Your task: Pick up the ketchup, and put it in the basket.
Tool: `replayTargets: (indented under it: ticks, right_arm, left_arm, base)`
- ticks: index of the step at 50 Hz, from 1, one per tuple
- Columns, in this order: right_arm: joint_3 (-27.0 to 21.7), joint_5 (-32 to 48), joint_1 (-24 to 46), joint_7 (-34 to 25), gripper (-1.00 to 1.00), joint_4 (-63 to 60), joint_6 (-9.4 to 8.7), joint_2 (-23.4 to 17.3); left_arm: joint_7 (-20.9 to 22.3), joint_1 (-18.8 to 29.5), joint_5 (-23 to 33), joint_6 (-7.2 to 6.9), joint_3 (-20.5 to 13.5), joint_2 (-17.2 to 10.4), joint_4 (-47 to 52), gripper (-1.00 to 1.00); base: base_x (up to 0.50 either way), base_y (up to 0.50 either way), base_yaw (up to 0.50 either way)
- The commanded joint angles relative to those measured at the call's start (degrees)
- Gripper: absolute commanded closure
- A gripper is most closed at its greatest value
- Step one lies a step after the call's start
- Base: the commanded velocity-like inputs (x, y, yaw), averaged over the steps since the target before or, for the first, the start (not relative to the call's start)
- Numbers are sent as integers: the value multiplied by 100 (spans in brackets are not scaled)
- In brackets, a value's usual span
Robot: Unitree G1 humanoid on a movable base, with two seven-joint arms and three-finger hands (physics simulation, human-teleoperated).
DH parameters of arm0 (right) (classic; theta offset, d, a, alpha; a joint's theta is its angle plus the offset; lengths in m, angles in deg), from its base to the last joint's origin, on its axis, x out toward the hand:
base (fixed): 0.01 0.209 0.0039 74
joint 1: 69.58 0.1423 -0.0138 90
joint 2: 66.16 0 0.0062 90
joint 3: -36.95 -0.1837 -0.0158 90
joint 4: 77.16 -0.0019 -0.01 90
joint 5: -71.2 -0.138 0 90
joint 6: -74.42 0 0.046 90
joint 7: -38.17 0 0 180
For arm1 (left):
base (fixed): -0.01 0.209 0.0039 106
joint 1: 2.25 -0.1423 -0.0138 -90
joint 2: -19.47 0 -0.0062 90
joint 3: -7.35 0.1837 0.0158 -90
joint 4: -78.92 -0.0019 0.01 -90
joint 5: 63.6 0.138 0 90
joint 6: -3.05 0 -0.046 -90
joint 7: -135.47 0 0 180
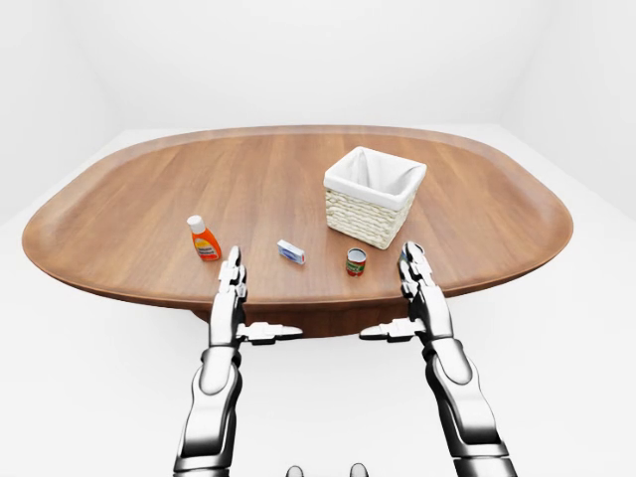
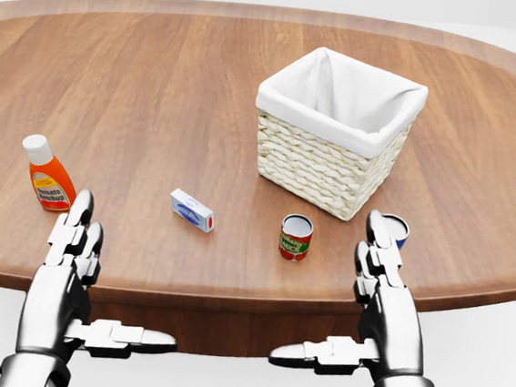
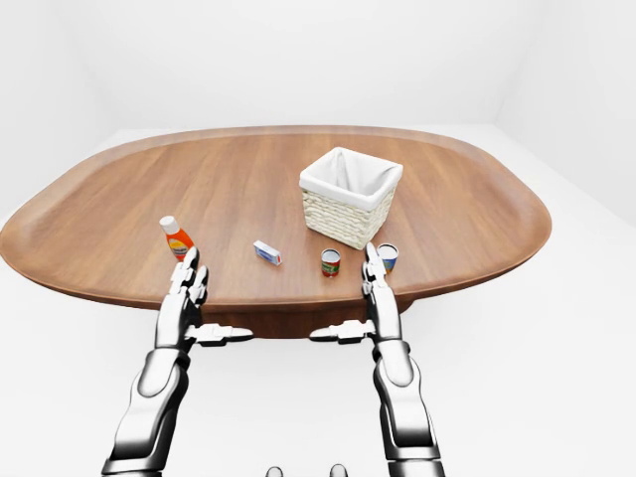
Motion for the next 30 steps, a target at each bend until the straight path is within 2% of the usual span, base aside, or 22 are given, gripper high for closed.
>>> replayTargets:
  ticks: [1, 2, 4, 5, 14, 25, 30]
  right_arm:
    - [80, 43, -53, -23, -100, -323, -148, 21]
    - [119, 89, -132, -15, -100, -564, -218, 21]
    - [138, 155, -245, 20, -100, -856, -318, 23]
    - [125, 129, -302, 10, -100, -989, -349, 25]
    - [191, 235, -730, 16, -100, -1965, -362, 32]
    - [301, 403, -929, 36, -100, -2453, -362, 21]
    - [347, 451, -892, 45, -100, -2333, -362, 22]
  left_arm:
    - [82, -160, -36, -188, -16, -7, 488, -100]
    - [115, -221, -67, -275, -16, -4, 688, -100]
    - [130, -316, -33, -286, 1, 6, 878, -100]
    - [133, -359, -50, -334, -13, 14, 983, -100]
    - [241, -936, -84, -507, 31, 77, 2053, -100]
    - [415, -1330, -215, -538, -70, 110, 2801, -100]
    - [435, -1307, -198, -538, -96, 129, 2736, -100]
  base:
    - [0, 0, 0]
    - [0, 0, 0]
    - [0, 0, 0]
    - [0, 0, 0]
    - [0, 0, 0]
    - [0, 0, 0]
    - [0, 0, 0]
